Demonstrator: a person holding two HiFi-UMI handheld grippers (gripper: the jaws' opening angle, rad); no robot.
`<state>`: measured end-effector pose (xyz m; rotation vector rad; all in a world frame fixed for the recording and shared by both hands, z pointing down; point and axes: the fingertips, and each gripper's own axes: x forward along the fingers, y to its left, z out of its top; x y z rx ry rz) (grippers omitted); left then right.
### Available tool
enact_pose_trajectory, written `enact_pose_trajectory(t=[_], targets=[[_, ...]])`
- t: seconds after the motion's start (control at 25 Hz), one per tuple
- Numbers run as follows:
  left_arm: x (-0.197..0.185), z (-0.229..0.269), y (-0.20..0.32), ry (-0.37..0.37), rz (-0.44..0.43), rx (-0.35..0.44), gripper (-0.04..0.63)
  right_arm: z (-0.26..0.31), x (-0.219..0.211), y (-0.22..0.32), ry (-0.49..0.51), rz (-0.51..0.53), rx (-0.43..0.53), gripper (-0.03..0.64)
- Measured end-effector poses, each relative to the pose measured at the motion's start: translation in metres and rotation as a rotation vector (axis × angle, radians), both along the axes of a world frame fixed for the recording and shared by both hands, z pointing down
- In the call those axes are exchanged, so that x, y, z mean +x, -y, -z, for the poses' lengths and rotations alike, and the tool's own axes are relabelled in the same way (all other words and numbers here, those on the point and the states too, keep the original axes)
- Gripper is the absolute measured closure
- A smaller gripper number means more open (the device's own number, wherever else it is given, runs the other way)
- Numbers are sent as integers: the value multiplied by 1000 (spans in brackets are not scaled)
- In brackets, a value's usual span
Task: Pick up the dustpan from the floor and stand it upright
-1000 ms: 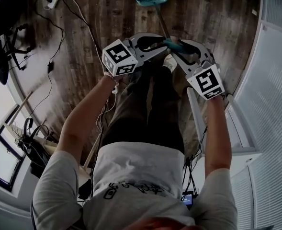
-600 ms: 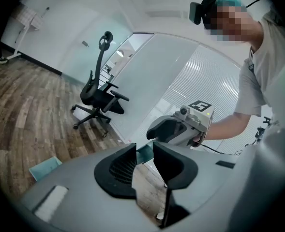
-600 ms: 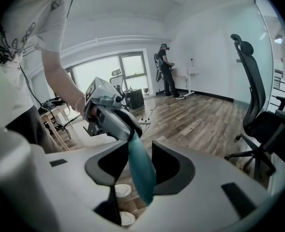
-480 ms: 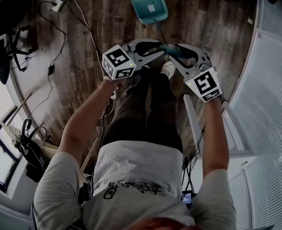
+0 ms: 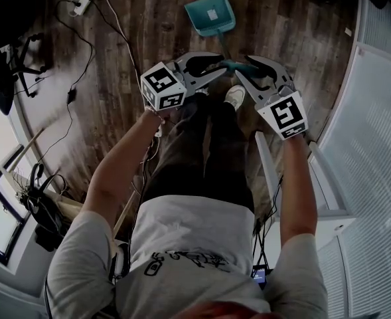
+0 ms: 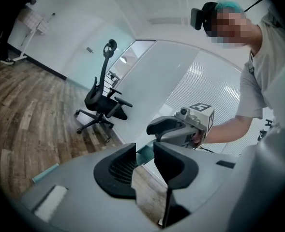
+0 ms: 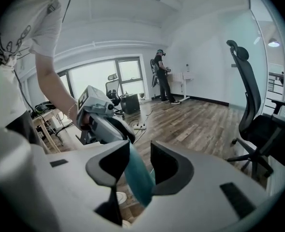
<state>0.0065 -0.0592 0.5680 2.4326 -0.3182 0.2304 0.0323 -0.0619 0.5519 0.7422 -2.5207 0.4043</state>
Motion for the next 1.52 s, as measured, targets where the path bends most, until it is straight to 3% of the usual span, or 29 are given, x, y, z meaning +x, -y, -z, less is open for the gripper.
enact_pose_trajectory(t=[0.28,0.6,0.92,1.12,1.52], targets=[[-1,0,-1,63,-13,66,480,0,4,8,-18,-55,2,489],[-9,-1,-6,176,-52,72,480,26,17,10,-37,-145,-1,489],[-34,15,-9,249,67,61,469,83,36,13,-20,-264,11,489],[-41,70,16,214,174,95,469,128,55,25,1,-335,28,494],[-44,253,47,110,340,282,471,258,83,29,41,-478,140,526]])
